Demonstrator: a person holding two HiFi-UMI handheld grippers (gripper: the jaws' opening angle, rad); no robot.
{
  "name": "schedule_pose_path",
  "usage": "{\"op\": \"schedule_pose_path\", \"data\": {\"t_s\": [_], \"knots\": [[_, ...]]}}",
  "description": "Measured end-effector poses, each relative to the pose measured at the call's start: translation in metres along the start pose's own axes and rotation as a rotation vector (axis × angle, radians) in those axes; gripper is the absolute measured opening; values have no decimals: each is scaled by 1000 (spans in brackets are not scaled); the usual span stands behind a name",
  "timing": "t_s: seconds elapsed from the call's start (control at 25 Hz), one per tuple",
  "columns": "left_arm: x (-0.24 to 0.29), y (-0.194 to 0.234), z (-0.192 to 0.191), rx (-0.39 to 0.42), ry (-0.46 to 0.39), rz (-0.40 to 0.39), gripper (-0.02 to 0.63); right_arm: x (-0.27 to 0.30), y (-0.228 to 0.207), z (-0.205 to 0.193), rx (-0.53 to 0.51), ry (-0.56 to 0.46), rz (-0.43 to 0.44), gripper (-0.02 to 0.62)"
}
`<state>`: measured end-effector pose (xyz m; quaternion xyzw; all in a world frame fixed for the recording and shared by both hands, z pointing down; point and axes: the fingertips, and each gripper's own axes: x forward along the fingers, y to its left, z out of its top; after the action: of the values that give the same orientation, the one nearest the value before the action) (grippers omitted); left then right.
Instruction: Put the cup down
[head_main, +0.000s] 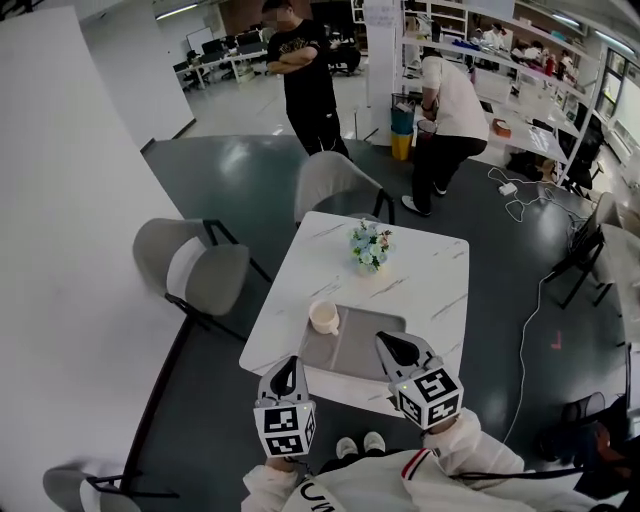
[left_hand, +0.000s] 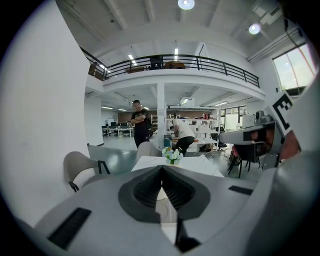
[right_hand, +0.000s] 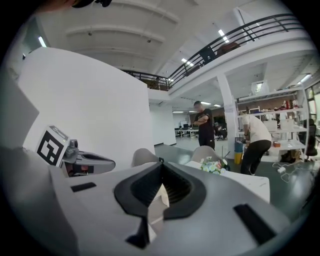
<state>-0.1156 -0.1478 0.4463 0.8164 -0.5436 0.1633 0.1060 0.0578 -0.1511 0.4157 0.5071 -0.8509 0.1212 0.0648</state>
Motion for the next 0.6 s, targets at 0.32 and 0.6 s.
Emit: {"op": "schedule_pose_path", "data": {"t_s": [0.32,0.6], "knots": [[-18,-12,16,5,-59,-22,9,-15,21,15,-1,-49,17,5],[-23,-17,26,12,-87,-29,9,-18,27,17,-18,-60,25,5]]}}
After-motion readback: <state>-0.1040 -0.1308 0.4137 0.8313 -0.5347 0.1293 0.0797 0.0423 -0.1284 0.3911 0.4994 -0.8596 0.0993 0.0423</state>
